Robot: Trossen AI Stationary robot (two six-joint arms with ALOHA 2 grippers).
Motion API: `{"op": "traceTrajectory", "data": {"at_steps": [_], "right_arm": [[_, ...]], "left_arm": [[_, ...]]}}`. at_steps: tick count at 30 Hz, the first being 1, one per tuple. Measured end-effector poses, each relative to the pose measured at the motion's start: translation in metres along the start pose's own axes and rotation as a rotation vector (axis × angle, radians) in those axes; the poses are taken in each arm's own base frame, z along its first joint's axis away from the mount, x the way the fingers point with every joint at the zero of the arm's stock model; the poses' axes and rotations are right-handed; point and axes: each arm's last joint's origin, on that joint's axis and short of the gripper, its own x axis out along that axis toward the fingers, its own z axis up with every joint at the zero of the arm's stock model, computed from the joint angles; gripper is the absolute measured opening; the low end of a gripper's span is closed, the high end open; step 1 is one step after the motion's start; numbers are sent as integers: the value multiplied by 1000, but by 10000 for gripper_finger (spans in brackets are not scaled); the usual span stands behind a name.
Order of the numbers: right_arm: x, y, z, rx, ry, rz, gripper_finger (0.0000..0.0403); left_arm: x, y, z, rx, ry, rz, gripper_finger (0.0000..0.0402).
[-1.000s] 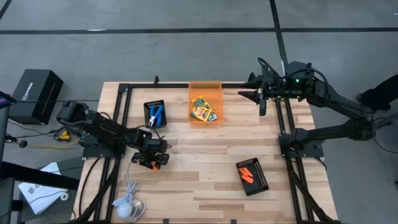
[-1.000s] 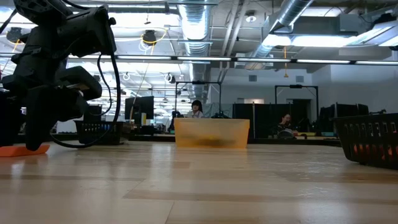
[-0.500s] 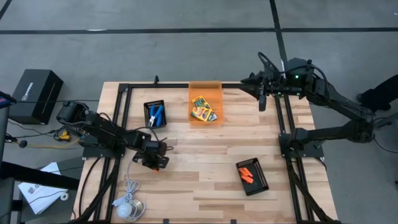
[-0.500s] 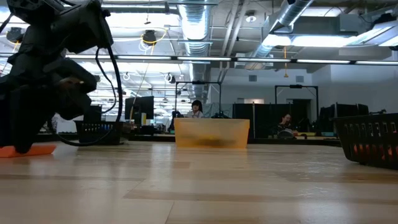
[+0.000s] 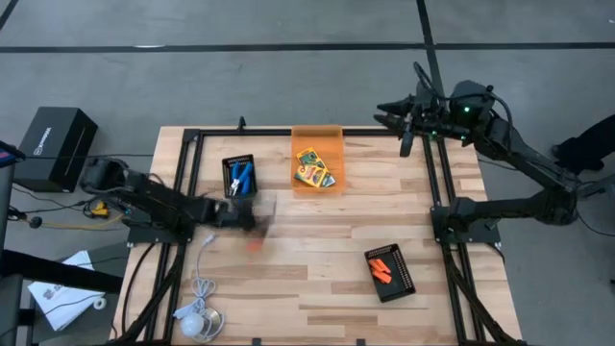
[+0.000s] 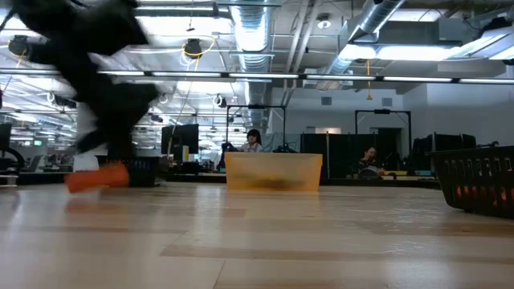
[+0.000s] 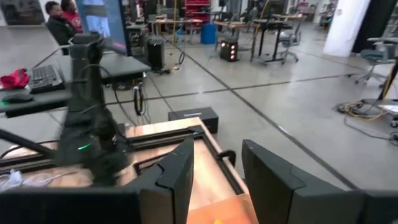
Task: Pick & Place School Supplies
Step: Put the orange eraser into the bottom black bin
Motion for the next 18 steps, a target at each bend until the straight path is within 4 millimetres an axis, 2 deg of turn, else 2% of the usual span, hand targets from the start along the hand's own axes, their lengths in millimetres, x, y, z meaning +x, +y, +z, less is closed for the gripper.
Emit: {"op": "traceTrajectory", "data": {"at_steps": [2, 5, 8, 14, 16, 18], "right_arm": [[0, -2, 1, 0, -12, -13, 127], [-3, -4, 3, 1, -13, -24, 127], [-7, -5, 8, 2, -32, -30, 127], [-9, -3, 13, 88, -39, -9, 127], [-6, 0, 8, 99, 12, 36, 127], [0, 3, 2, 109, 63, 75, 127]], "left_arm": [[-2, -10, 23, -50, -240, -19, 4], [0, -32, 38, 3, -178, -170, 4], [7, -60, 71, 25, -278, -233, 4], [36, -111, 100, 217, -193, -336, 2], [39, -120, 109, 251, -182, -372, 2], [40, -120, 110, 269, -157, -352, 2]]}}
